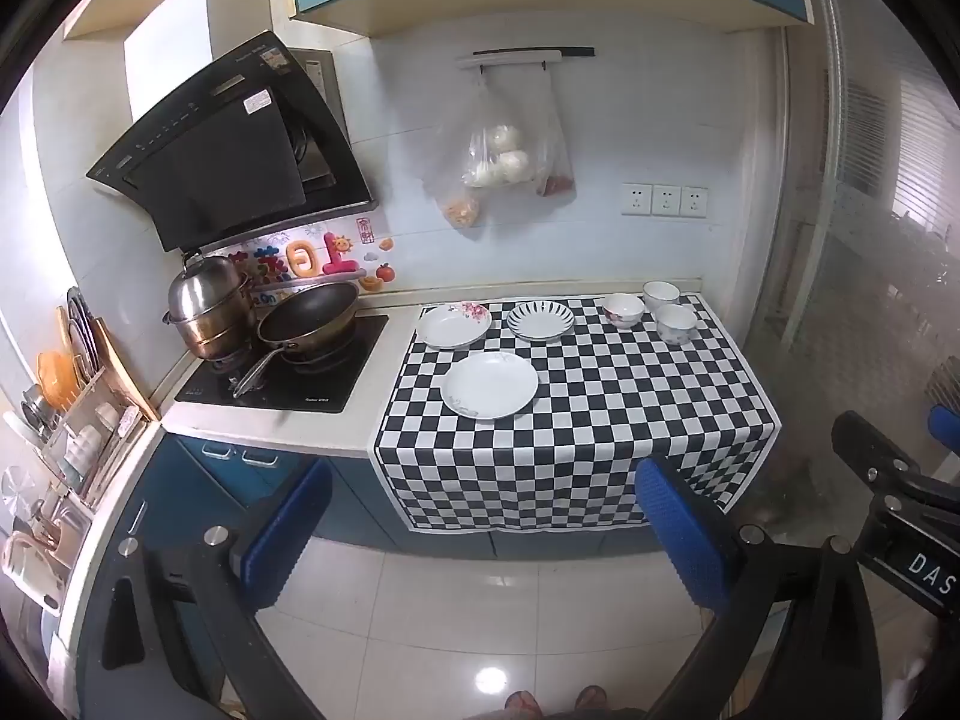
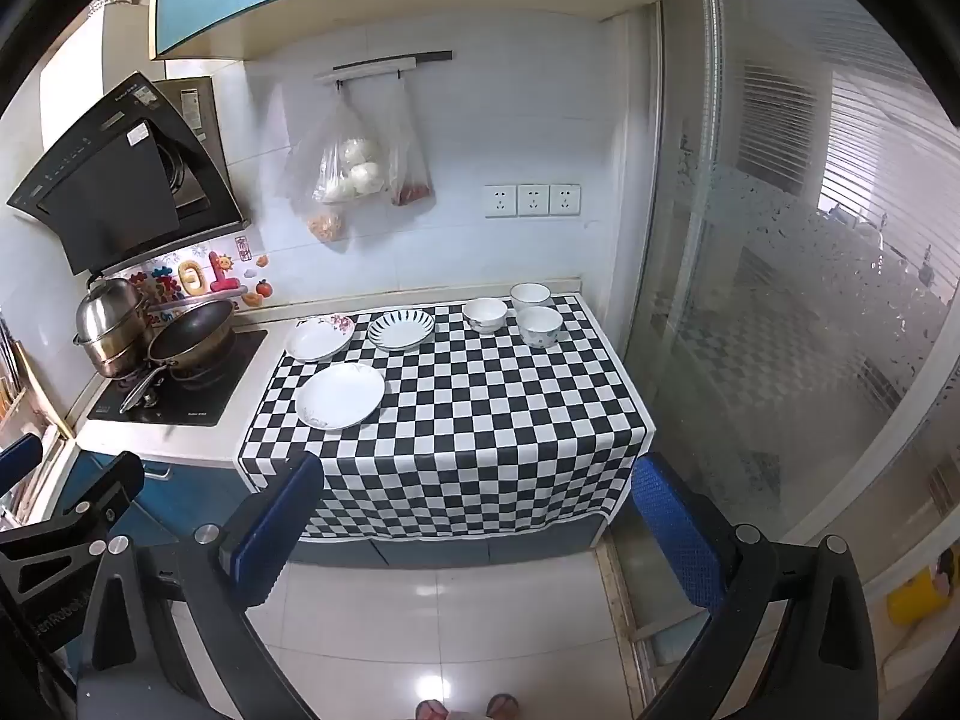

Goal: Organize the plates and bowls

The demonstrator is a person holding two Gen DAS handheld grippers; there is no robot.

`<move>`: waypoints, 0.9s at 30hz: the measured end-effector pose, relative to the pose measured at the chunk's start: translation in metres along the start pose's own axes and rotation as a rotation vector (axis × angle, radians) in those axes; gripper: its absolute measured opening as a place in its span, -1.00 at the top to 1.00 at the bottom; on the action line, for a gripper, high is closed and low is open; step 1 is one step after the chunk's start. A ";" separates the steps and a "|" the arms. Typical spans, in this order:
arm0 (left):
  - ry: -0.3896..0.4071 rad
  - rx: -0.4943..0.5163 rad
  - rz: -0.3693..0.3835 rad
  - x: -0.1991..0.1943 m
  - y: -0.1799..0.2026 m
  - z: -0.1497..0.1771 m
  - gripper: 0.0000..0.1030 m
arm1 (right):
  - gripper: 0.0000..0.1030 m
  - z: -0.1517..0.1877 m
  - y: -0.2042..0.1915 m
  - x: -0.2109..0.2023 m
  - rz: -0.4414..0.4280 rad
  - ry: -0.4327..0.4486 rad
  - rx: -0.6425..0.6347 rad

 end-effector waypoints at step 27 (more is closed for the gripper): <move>-0.001 -0.016 0.011 -0.002 0.002 -0.002 -1.00 | -1.00 -0.001 0.002 -0.003 -0.009 0.003 0.005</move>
Point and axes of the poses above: each gripper's, at about its wrist camera, not at the fingertips, and x roughly the way its jaws point, y to its right, z to its underside, the point moved 9 cm from there along x, roughly the way its jaws point, and after that the axes turned 5 degrees about -z, right-handed, at the moved point
